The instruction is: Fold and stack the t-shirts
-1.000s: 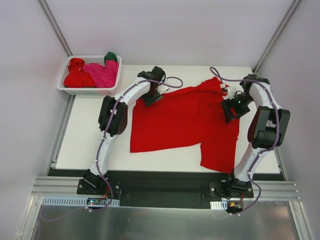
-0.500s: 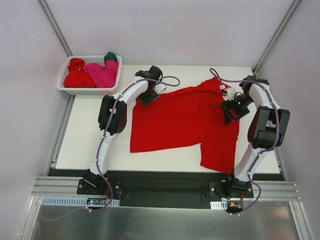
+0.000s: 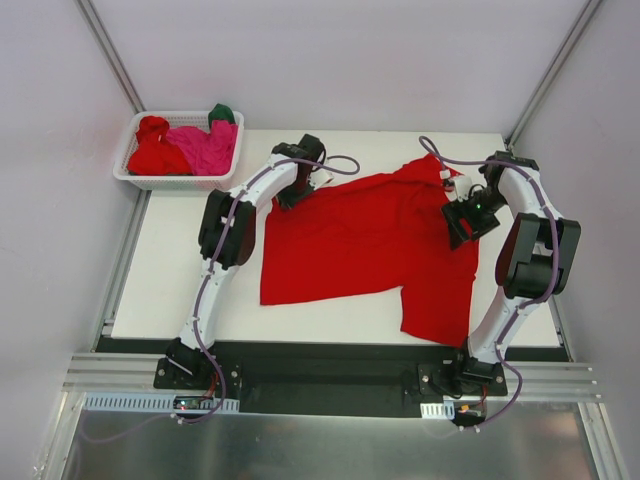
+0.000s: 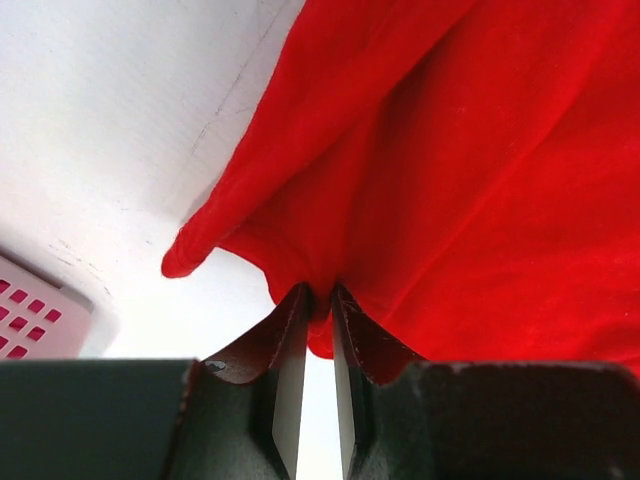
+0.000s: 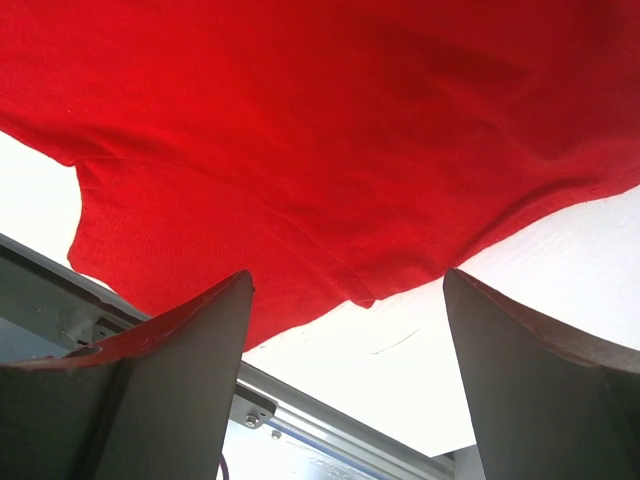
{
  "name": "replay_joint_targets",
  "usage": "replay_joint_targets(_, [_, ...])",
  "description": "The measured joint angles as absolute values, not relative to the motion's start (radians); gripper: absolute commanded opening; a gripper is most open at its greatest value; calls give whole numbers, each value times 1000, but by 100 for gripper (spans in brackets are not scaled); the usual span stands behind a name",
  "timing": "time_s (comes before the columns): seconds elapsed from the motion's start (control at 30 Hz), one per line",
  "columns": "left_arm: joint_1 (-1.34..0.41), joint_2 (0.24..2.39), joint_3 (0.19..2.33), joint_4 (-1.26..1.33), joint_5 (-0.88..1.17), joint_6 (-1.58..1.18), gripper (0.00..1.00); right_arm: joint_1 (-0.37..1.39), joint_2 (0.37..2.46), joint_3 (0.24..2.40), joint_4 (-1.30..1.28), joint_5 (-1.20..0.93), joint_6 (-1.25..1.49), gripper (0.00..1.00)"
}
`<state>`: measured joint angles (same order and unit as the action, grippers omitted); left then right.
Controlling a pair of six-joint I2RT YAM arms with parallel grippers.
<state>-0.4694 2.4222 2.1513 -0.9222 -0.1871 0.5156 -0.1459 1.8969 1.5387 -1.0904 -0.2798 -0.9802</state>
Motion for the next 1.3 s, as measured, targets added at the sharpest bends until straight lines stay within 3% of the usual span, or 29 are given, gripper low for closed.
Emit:
replay_joint_targets(0.43, [-469,2418,2170,-925,-201,517,6,-146,1897,1530,-1090,-296,-980,81])
replay_joint_targets(1.3, [-463,2389,2284,-892,-321,601,11,-140,1897,1530,-1091,-297,-980,81])
